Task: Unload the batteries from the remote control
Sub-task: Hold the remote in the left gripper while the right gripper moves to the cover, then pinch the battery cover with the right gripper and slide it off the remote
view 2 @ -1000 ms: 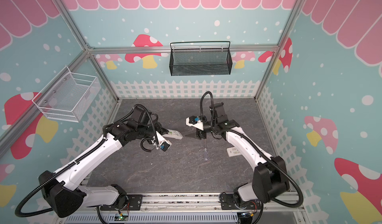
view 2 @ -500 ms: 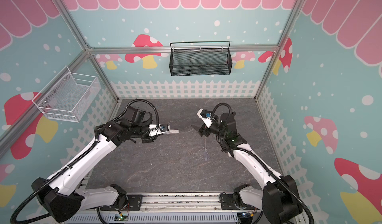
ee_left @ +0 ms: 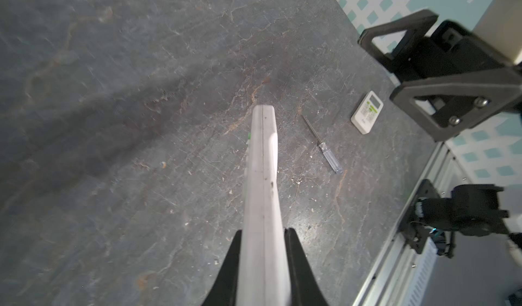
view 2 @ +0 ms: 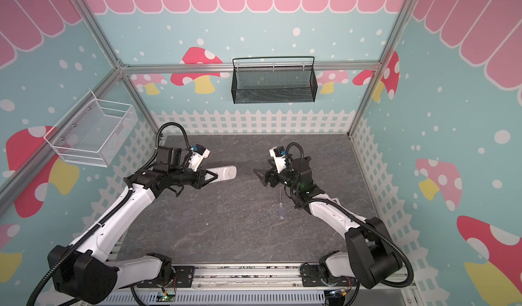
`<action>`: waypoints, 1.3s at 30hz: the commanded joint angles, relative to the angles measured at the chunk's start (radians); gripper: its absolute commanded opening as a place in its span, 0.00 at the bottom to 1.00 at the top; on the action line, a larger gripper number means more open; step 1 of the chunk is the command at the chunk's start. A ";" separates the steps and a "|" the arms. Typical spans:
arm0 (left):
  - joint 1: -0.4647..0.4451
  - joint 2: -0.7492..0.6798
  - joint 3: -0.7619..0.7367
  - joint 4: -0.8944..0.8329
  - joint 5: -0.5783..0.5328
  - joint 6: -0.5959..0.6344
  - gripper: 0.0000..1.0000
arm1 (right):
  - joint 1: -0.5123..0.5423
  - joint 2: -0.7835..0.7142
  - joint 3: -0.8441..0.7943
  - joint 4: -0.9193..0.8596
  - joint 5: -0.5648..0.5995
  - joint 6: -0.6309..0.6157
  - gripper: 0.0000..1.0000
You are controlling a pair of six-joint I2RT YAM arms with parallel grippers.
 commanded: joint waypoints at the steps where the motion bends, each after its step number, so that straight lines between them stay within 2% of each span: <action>1: 0.042 -0.044 -0.074 0.167 0.161 -0.188 0.00 | 0.027 0.061 0.019 0.099 -0.063 0.127 0.85; 3: 0.051 -0.059 -0.120 0.208 0.179 -0.183 0.00 | 0.053 0.104 0.021 0.144 -0.092 0.149 0.84; 7: 0.090 -0.077 -0.188 0.304 0.292 -0.237 0.00 | 0.070 0.195 0.081 0.152 -0.155 0.220 0.82; 10: 0.093 -0.083 -0.207 0.319 0.316 -0.206 0.00 | 0.078 0.230 0.085 0.214 -0.201 0.274 0.82; 14: 0.104 -0.084 -0.259 0.408 0.359 -0.253 0.00 | 0.077 0.287 0.125 0.219 -0.216 0.338 0.79; 23: 0.121 -0.085 -0.274 0.455 0.380 -0.283 0.00 | 0.101 0.384 0.214 0.243 -0.291 0.410 0.74; 25: 0.121 -0.085 -0.278 0.464 0.369 -0.279 0.00 | 0.104 0.400 0.217 0.248 -0.310 0.407 0.71; 29: 0.124 -0.085 -0.284 0.460 0.382 -0.287 0.00 | 0.109 0.426 0.229 0.249 -0.337 0.426 0.56; 39: 0.130 -0.077 -0.287 0.492 0.381 -0.305 0.00 | 0.118 0.445 0.234 0.281 -0.331 0.441 0.49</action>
